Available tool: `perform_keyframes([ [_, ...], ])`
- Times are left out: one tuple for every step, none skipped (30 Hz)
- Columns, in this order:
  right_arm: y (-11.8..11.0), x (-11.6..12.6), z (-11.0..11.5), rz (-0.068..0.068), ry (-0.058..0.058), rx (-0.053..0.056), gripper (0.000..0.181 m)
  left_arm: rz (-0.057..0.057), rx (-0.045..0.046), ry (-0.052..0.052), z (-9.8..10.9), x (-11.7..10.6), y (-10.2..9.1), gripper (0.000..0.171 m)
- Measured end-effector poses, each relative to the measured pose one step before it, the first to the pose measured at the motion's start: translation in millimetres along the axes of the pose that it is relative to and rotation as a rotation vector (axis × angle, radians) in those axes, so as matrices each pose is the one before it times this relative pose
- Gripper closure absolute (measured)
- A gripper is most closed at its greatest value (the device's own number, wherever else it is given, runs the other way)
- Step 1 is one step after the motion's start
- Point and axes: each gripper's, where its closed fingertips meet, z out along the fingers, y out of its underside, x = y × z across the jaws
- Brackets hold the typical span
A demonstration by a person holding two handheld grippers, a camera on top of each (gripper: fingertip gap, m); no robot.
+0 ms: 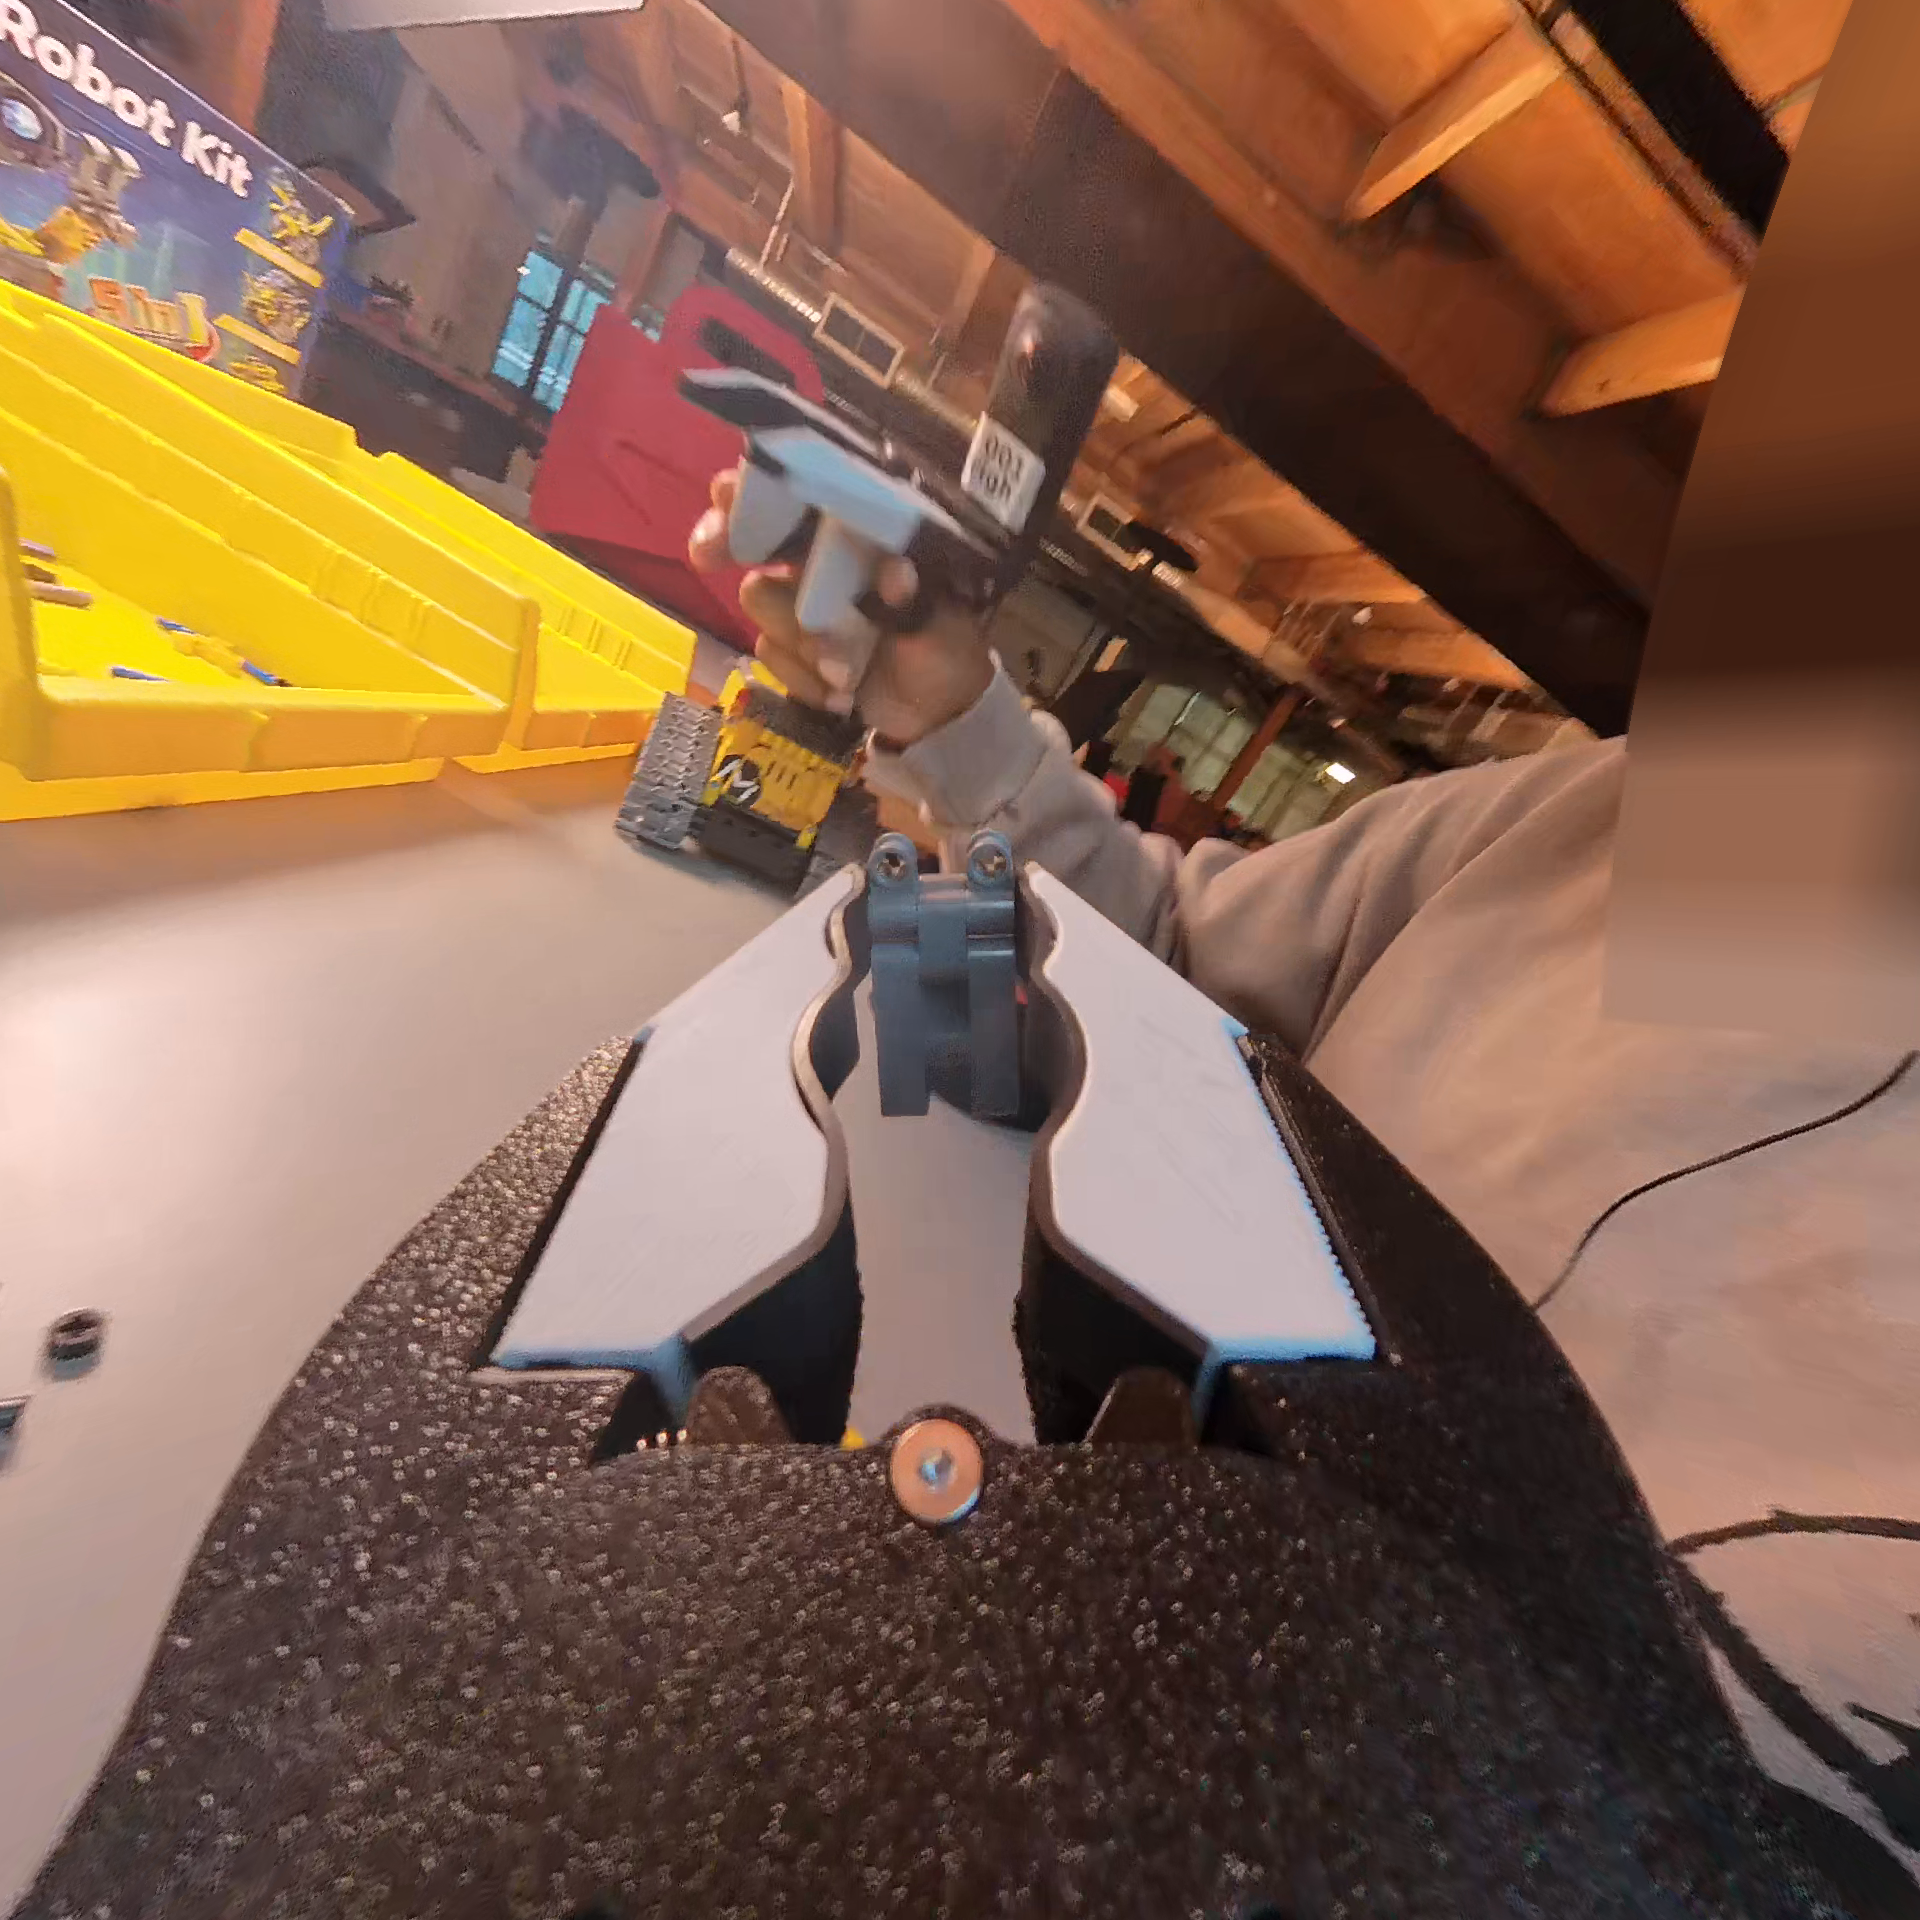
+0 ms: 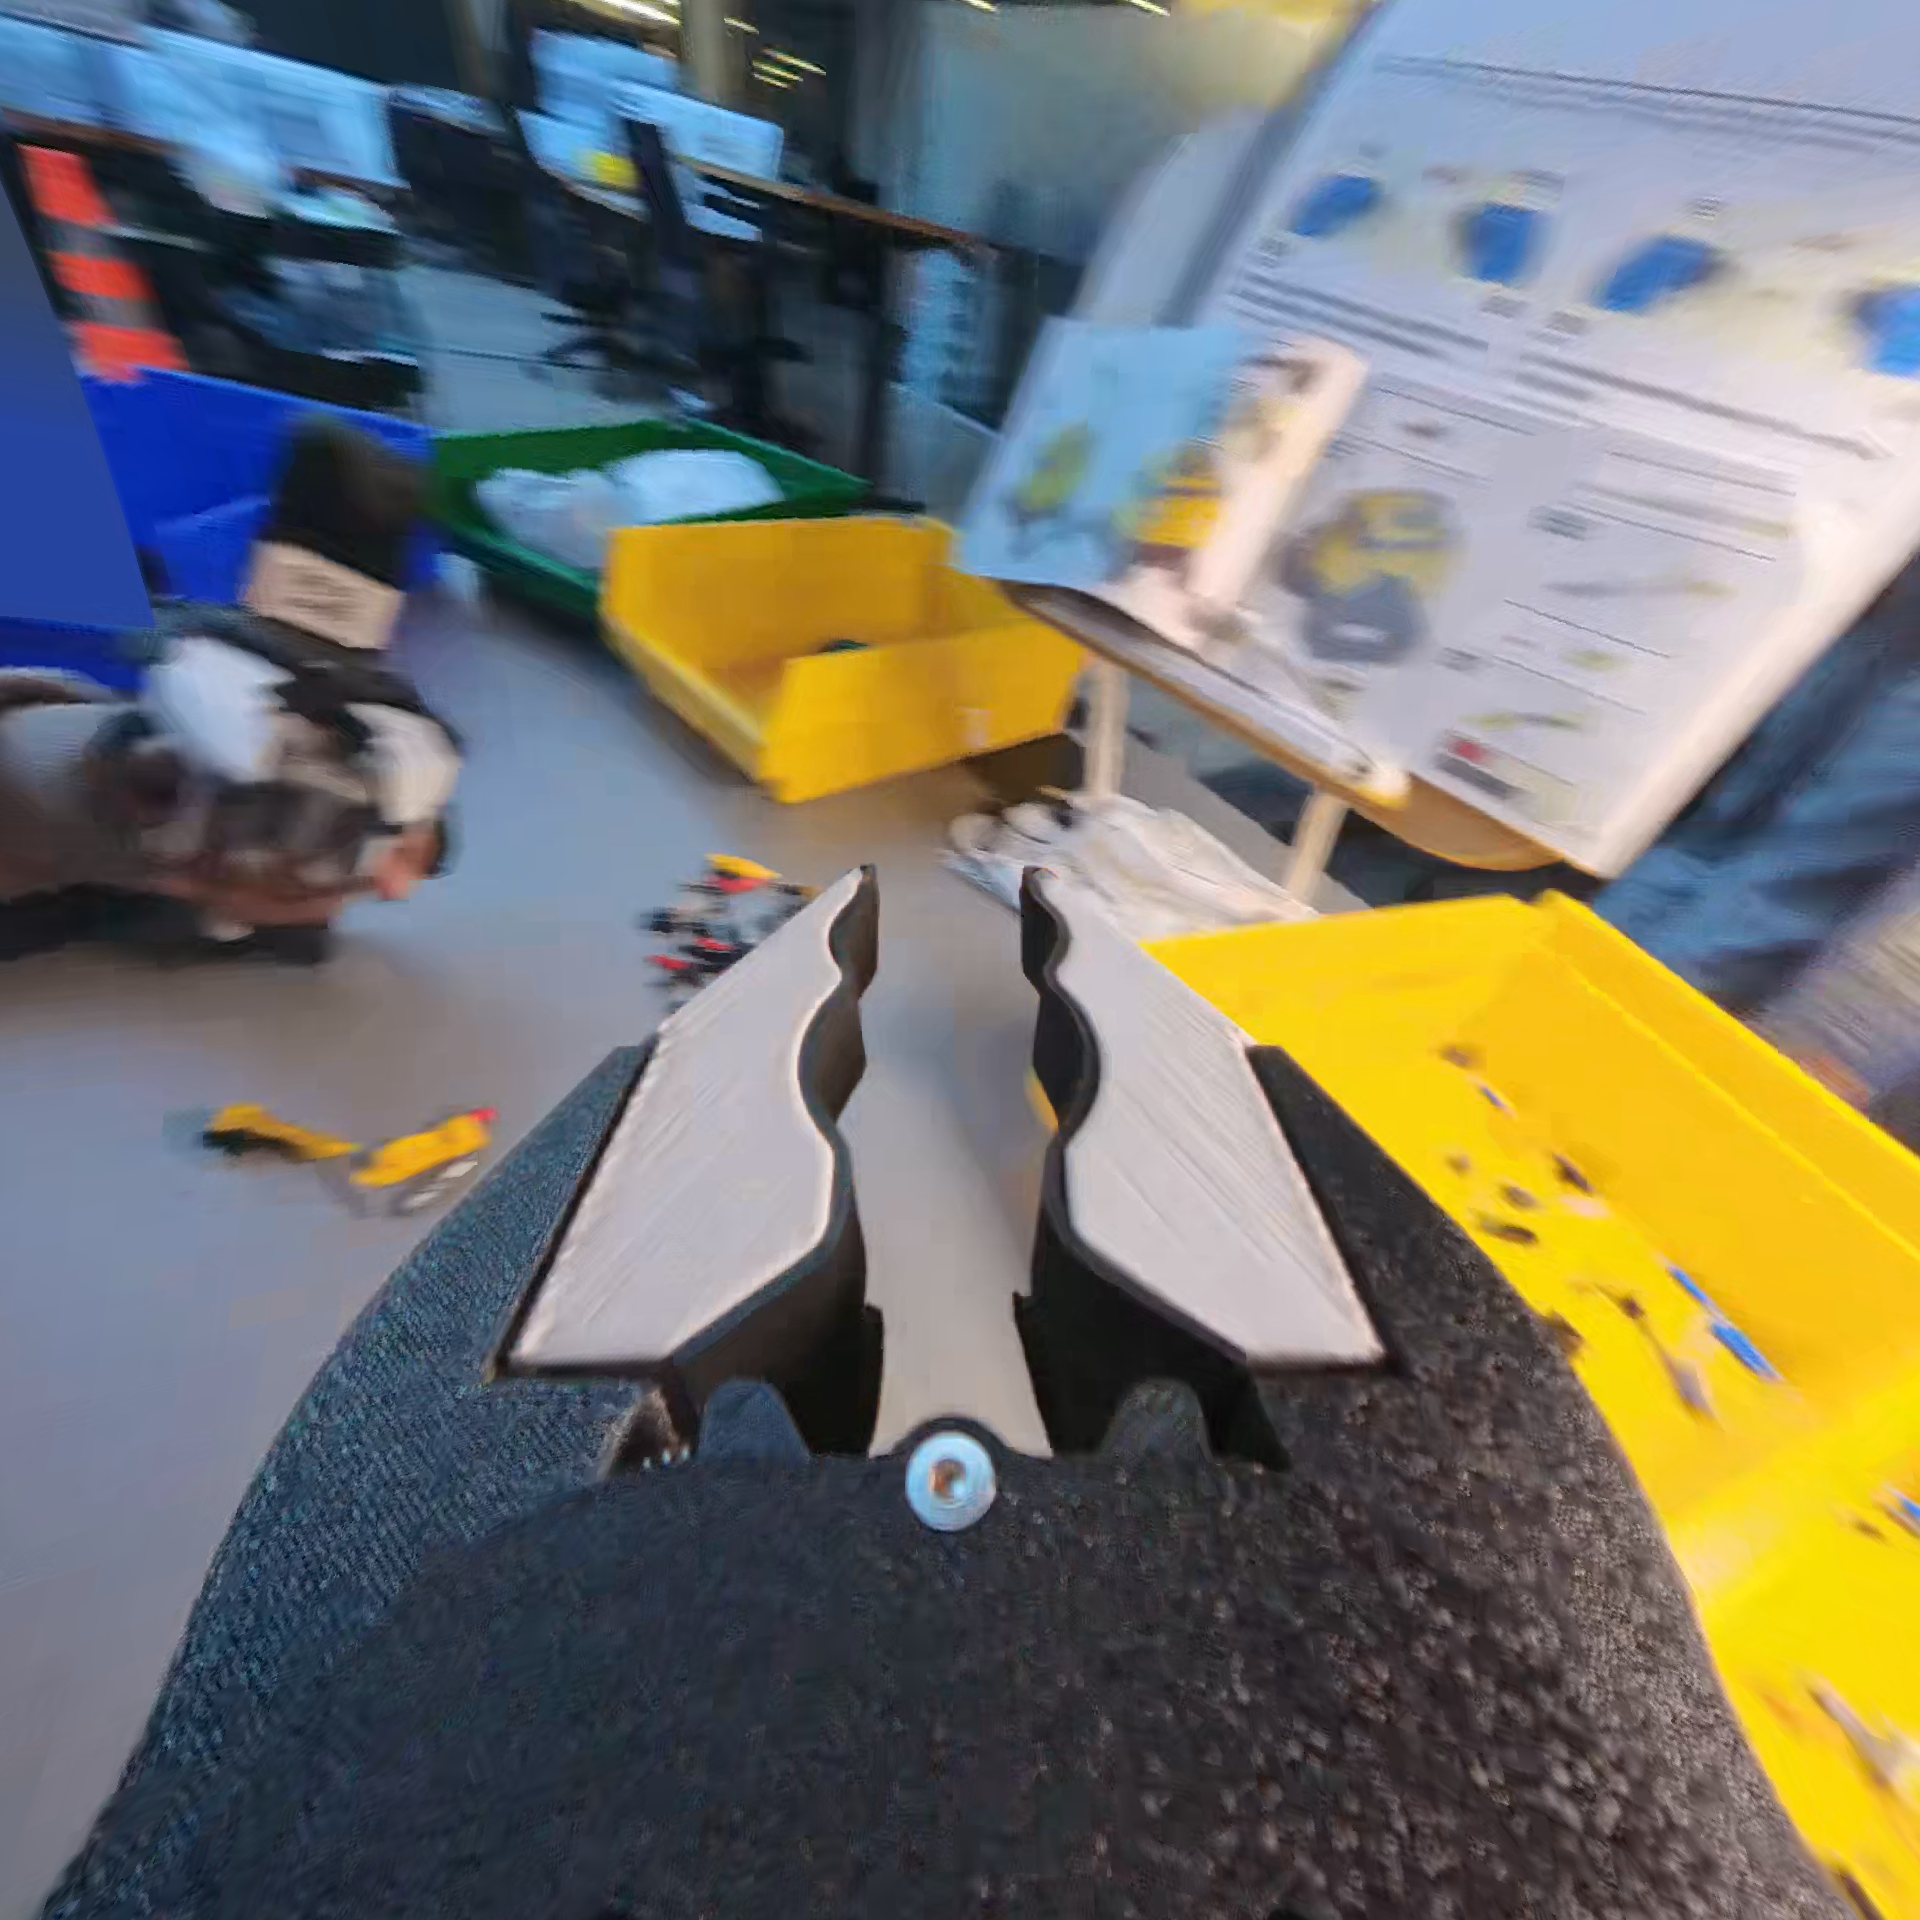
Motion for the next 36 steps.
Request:
perform_keyframes([
  [-3.38,-41.47,9.56,-0.0363,-0.1115,0.0284,0.156,-0.0448,0.02785,0.0321,-0.77,2.31,-3.57,0.145],
  [-2.7,-35.24,12.11,-0.0411,-0.0827,0.0274,0.156,-0.0453,0.02895,0.0286,-0.98,1.78,-3.66,0.146],
  [-1.88,-30.39,13.28,-0.0343,-0.0689,0.0248,0.156,-0.0406,0.0288,0.0252,-1.25,1.43,-3.43,0.146],
  [-0.78,-23.71,13.81,-0.0139,-0.0501,0.0214,0.156,-0.0332,0.02461,0.0211,-1.21,1.21,-2.79,0.146],
  [1.35,-16.24,13.57,0.0085,-0.0291,0.0131,0.156,-0.0263,0.02035,0.0145,-0.95,0.56,-2.41,0.146],
  [3.08,-10.3,12.5,0.0255,-0.0142,0.0079,0.156,-0.0205,0.01763,0.0091,-0.89,0.04,-2.15,0.145],
  [4.44,-6.04,10.97,0.0418,-0.0083,0.0046,0.157,-0.0144,0.01645,0.0054,-0.68,-0.14,-2.07,0.146],
  [5.35,-4.59,9.1,0.0482,-0.015,-0.0003,0.157,-0.009,0.01253,0.0038,-0.38,-0.1,-1.65,0.146],
  [5.09,-1.61,7.44,0.0701,-0.0065,0.0,0.156,-0.0012,0.00914,0.0042,-0.22,0.51,-1.25,0.145],
  [4.64,-2.26,5.56,0.0803,-0.0188,-0.0005,0.156,0.0054,0.00552,0.0032,0.14,0.89,-0.75,0.146],
  [2.43,-2.16,3.71,0.0771,-0.0217,0.0133,0.156,0.009,-0.0015,-0.0017,0.5,0.32,0.25,0.146],
  [1.27,-0.04,2.02,0.0601,-0.0106,0.0224,0.156,0.0125,-0.00664,-0.0053,0.86,-0.1,1.17,0.146],
  [0.81,-0.51,0.88,0.0358,-0.0166,0.0233,0.156,0.0157,-0.00848,-0.0045,0.91,0.0,1.71,0.146],
  [-1.75,-1.06,-0.65,0.029,-0.02,0.0385,0.157,0.0166,-0.00854,-0.0007,1.12,0.54,1.72,0.146],
  [-3.24,-1.5,-1.78,0.0337,-0.0247,0.0422,0.158,0.0155,-0.0098,-0.0024,0.97,0.31,1.74,0.146],
  [-2.27,-0.71,-1.89,0.0345,-0.0222,0.0251,0.16,0.0178,-0.0116,-0.0054,0.85,-0.14,1.93,0.146],
  [-1.52,2.57,-1.88,0.0303,-0.0007,0.0128,0.161,0.0211,-0.01274,-0.006,0.82,0.08,2.2,0.146],
  [-1.43,3.54,-1.62,0.021,0.0089,0.0107,0.164,0.0234,-0.01405,-0.0062,1.24,0.36,2.4,0.146],
  [-1.24,1.37,-1.01,0.0137,0.0006,0.0076,0.166,0.0258,-0.01665,-0.0092,1.65,-0.11,2.78,0.146],
  [-0.73,-0.8,-0.34,0.0029,-0.0054,0.0043,0.167,0.0273,-0.01775,-0.0127,1.93,-0.65,3.13,0.146],
  [0.22,-1.14,0.26,-0.012,0.0006,-0.0035,0.169,0.0267,-0.01517,-0.0124,2.02,-0.6,2.79,0.146],
  [1.32,0.73,0.5,-0.0255,0.0176,-0.0091,0.172,0.0254,-0.00827,-0.008,1.75,0.22,1.68,0.146],
  [1.1,0.58,0.16,-0.0315,0.0168,-0.0069,0.174,0.0219,-0.0001,-0.0089,0.98,-0.02,0.3,0.146],
  [-0.24,0.23,-0.3,-0.0211,0.0112,0.0013,0.174,0.0184,-0.00264,-0.0068,0.38,-0.05,0.37,0.146],
  [0.47,-0.11,-0.49,-0.0109,0.0046,-0.0042,0.174,0.0165,-0.00783,-0.005,0.41,0.19,0.89,0.146],
  [0.38,-0.44,-0.79,-0.0114,0.0,-0.0036,0.175,0.0185,-0.01274,-0.0044,0.61,0.58,1.37,0.146],
  [0.26,-1.15,-1.22,-0.0103,-0.0093,-0.0027,0.175,0.0218,-0.02059,-0.0032,0.64,1.17,2.0,0.146],
  [0.27,-1.25,-1.64,-0.0063,-0.0161,-0.0048,0.175,0.0281,-0.03084,-0.0051,0.59,1.16,3.06,0.145],
  [-0.98,-0.01,-2.23,-0.0032,-0.0116,0.0002,0.176,0.0336,-0.03615,-0.0117,0.26,0.27,3.91,0.144],
  [-1.43,0.66,-2.65,0.0032,-0.0076,0.0015,0.176,0.0333,-0.02949,-0.0114,-0.07,0.34,3.47,0.139],
  [-1.87,0.73,-2.49,0.0018,-0.0061,0.0049,0.176,0.0225,-0.0316,-0.0094,0.03,0.26,4.42,0.137],
  [-1.96,-0.59,-2.19,0.002,-0.0117,0.0035,0.176,0.0144,-0.02822,-0.0154,0.34,-1.09,4.41,0.14],
  [-1.68,-1.19,-1.58,-0.0041,-0.0098,0.0046,0.176,0.0104,-0.01695,-0.0123,0.33,-1.27,2.69,0.145],
  [0.29,-0.79,-0.86,-0.0124,-0.0024,-0.0032,0.176,0.0053,-0.00801,0.0047,0.4,1.05,0.5,0.146],
  [0.12,-1.34,-0.52,-0.0083,-0.0064,-0.0003,0.176,0.0056,-0.01776,0.0072,0.21,1.16,0.77,0.146],
  [0.65,-0.65,-0.68,-0.0004,-0.0056,-0.0064,0.176,0.0086,-0.02419,0.0004,-0.08,0.28,1.11,0.146],
])
